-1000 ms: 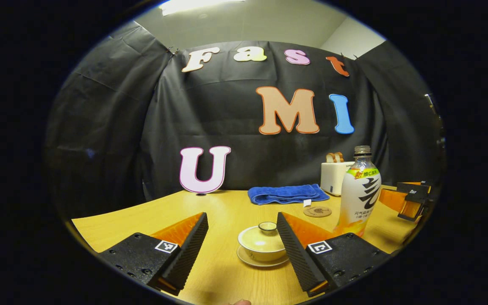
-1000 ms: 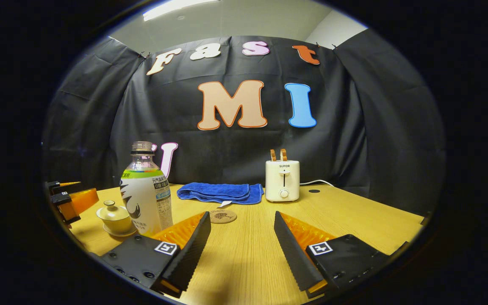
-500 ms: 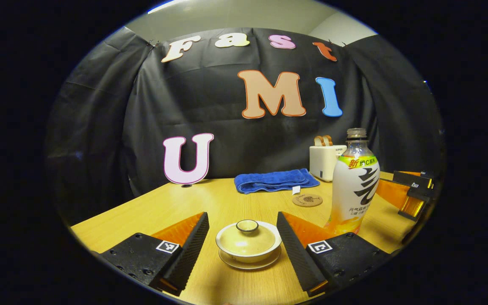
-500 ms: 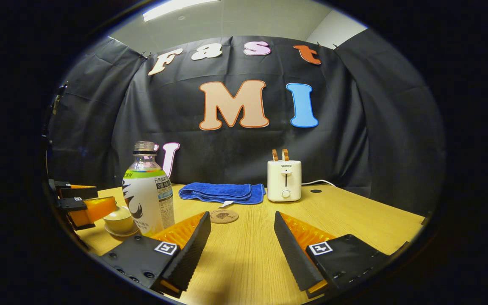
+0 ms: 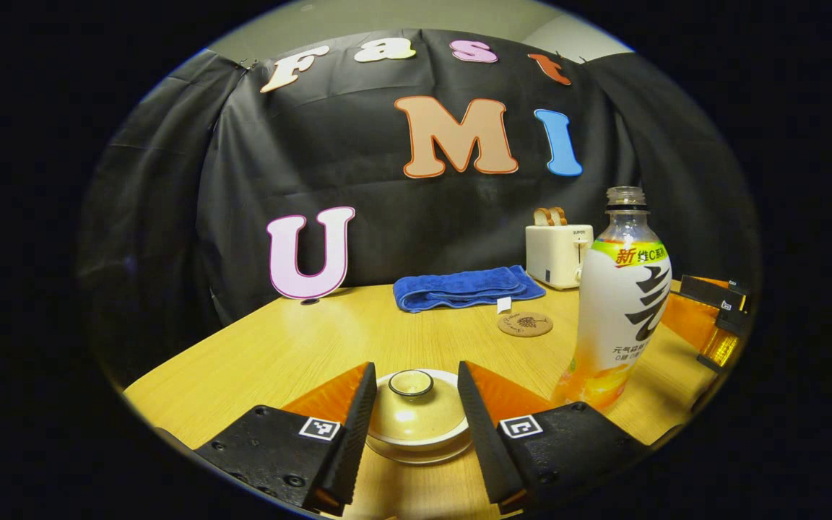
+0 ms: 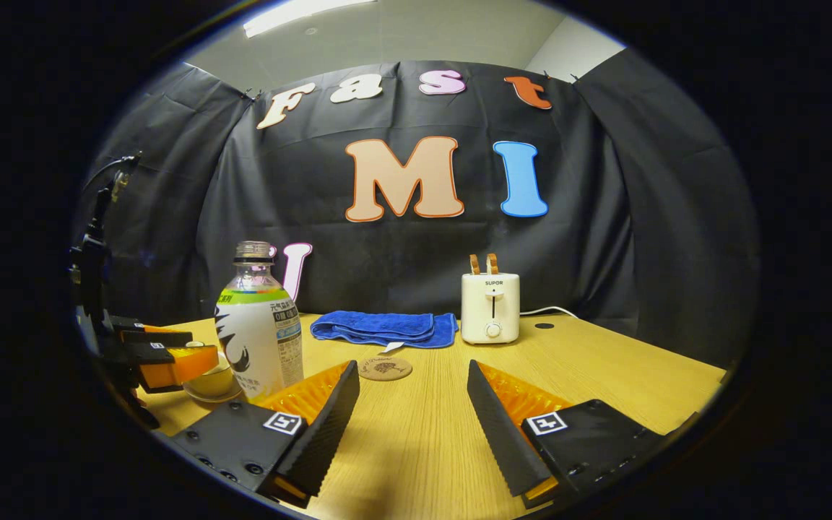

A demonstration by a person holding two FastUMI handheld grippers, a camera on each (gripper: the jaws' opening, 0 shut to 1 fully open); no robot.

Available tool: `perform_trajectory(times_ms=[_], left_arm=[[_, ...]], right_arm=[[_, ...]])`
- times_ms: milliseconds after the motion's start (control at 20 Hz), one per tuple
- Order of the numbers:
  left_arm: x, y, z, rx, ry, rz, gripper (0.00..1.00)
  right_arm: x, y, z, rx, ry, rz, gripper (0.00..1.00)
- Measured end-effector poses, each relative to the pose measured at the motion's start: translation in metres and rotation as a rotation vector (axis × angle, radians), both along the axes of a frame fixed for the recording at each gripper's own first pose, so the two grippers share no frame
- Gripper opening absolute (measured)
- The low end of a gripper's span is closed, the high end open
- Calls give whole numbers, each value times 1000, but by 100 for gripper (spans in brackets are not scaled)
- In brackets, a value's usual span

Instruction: Open the teacup lid with one hand, grasp the water bottle and pour water into the teacup with the other hand; after pouring, place the water bottle on the coaster and then close the teacup lid.

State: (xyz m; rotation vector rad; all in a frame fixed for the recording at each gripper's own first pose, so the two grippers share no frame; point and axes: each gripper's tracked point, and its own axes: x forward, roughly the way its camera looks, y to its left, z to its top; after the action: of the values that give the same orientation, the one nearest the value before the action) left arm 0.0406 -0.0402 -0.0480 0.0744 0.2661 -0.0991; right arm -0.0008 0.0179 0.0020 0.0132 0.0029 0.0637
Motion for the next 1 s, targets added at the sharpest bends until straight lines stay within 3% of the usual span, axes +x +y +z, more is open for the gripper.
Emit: perform_trajectory(times_ms=[450,550,850,1000], left_arm=[[3,0,0,6,0,-5,44],[3,0,-1,4,0,-7,29],[5,1,1,-31,-3,-6,24],[4,6,8,-38,-8,11,24]], right_arm=[[0,1,0,1,0,4,96],[0,1,0,1,1,5,96],[-1,7,1,2,1,30,96],[-6,18,1,8,3,90,95]])
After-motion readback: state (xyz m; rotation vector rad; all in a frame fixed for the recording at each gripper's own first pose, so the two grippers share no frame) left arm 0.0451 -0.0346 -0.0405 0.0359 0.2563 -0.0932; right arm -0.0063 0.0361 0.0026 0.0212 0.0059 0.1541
